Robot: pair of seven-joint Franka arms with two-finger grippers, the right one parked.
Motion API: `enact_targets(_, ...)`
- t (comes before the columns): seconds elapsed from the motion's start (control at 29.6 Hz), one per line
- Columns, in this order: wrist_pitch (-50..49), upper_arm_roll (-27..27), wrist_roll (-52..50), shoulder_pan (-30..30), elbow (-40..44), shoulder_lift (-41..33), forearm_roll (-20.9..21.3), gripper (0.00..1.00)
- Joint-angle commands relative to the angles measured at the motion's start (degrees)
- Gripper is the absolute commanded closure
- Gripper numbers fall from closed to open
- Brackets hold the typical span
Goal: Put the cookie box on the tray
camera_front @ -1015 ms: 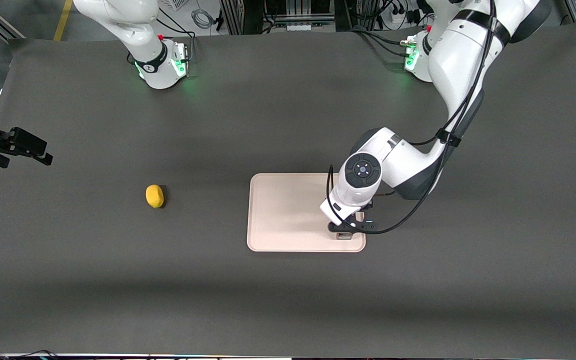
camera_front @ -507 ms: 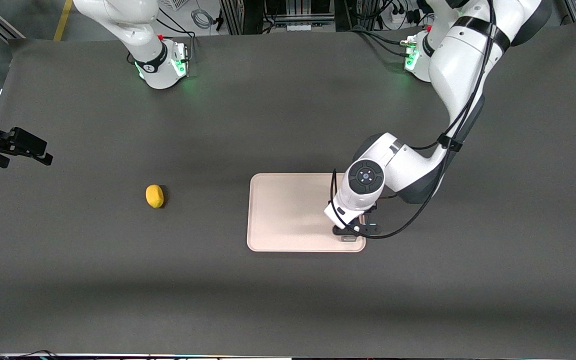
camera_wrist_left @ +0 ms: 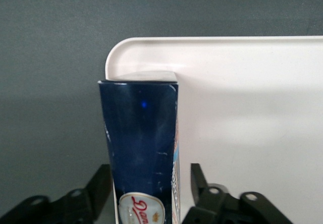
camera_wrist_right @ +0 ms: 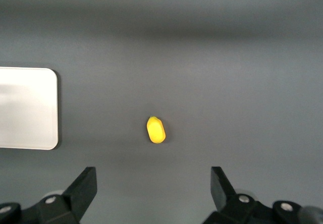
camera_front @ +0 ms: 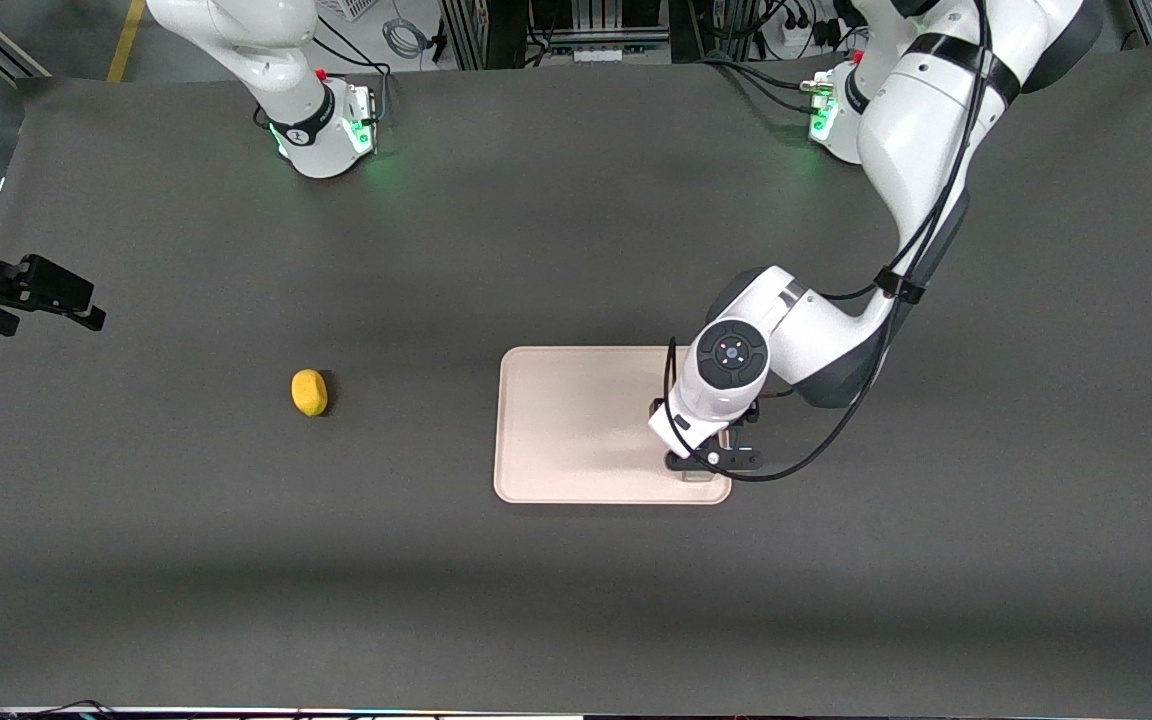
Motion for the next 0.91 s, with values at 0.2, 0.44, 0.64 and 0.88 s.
enact_targets(0.2,-7.76,-1.19,7.95,1.88,2.67,-8.65,-9.15,0.0)
enact_targets(0.44,-13.82,-0.75,11.47,2.93,2.58,-17.88,-10.65,0.0)
enact_targets(0.64,-20.15,-0.57,16.49,6.27,1.09,-25.09,-10.91,0.0)
enact_targets(0.88,-21.83,3.47,19.46,6.8,-5.49,-35.1,-11.0,0.0)
